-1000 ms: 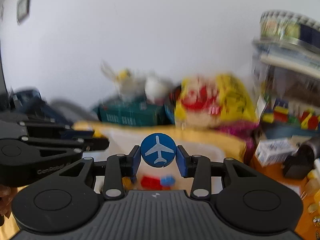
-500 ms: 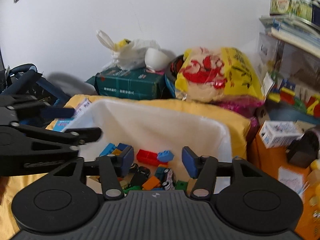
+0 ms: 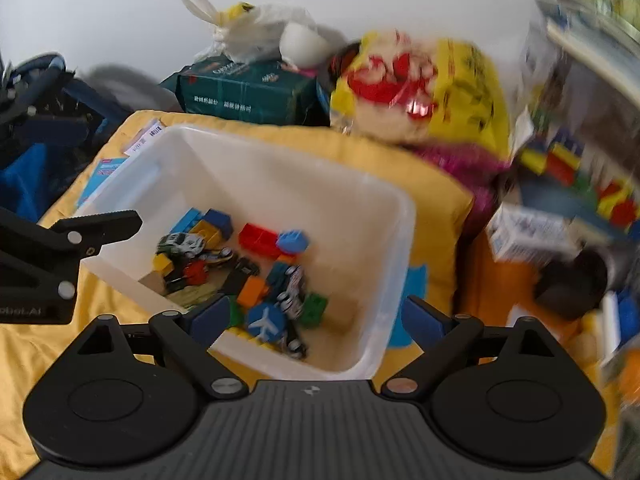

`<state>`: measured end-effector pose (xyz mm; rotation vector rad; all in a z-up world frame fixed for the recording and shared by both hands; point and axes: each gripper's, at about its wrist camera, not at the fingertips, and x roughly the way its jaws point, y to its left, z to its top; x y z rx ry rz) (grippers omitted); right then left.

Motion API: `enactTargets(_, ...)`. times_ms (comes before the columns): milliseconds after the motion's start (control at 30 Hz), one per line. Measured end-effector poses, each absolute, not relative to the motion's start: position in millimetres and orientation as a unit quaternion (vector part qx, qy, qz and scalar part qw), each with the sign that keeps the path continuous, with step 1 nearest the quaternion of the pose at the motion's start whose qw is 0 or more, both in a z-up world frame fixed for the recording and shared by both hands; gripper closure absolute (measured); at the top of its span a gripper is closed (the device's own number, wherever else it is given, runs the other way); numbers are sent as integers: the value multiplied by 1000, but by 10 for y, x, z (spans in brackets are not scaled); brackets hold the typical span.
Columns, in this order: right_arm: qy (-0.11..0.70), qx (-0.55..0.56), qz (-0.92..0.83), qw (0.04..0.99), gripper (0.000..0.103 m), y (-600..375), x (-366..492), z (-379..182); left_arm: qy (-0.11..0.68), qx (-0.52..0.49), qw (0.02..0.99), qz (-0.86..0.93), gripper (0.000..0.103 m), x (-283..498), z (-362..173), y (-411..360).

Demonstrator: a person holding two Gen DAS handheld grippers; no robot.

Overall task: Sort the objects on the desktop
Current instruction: 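Carry the disc and yellow brick over the white bin and open both tools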

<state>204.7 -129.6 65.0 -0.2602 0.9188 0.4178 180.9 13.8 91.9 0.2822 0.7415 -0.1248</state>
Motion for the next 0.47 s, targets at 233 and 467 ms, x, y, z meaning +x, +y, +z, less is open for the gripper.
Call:
enactTargets(233,450,-138,159,868,7,-1234,2088,600,375,128,917,-39,16,1819,875,93)
enactTargets(467,453,-132,159,867,7,-1240,2091,605,372,153,915,-24,16,1802,862,-3)
